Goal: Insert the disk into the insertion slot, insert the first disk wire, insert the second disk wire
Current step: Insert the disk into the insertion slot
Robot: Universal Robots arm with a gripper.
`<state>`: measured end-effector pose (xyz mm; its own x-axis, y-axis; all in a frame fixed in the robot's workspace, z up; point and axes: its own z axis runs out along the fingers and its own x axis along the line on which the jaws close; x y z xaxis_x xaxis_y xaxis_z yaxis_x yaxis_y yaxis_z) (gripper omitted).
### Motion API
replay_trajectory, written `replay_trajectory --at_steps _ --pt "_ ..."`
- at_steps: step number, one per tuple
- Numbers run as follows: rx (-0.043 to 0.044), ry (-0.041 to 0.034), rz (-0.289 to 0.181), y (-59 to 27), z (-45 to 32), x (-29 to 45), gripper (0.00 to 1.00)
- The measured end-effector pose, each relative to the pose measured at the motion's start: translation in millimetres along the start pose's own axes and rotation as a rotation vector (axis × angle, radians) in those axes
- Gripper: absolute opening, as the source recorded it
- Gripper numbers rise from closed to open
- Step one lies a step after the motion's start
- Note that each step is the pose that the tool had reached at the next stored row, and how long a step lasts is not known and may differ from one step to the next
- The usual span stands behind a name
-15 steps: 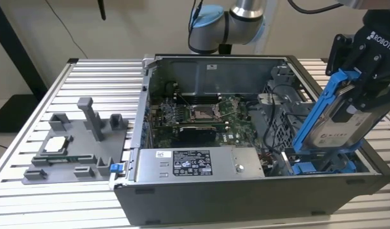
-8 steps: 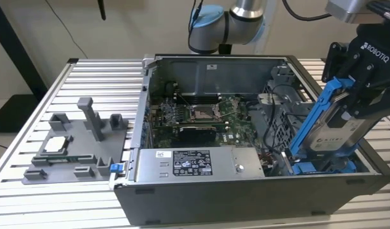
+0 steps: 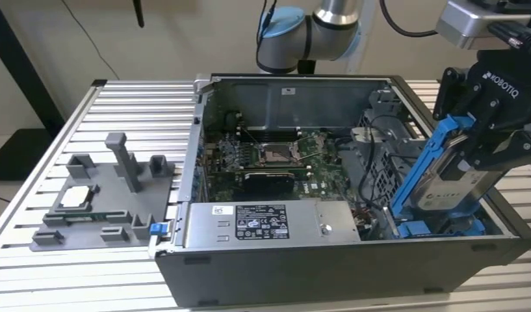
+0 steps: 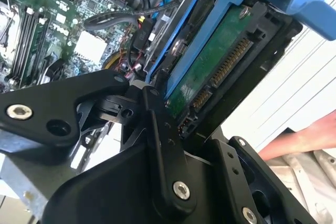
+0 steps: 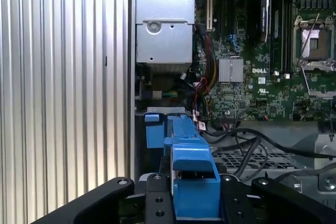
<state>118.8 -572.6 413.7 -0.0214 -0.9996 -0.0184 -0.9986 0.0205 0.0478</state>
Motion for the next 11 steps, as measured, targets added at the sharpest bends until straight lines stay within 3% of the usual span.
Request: replay_trajectory --at_steps 11 --pt "-0.0001 -0.0053 0.0 -1.3 20.4 0.4 0.0"
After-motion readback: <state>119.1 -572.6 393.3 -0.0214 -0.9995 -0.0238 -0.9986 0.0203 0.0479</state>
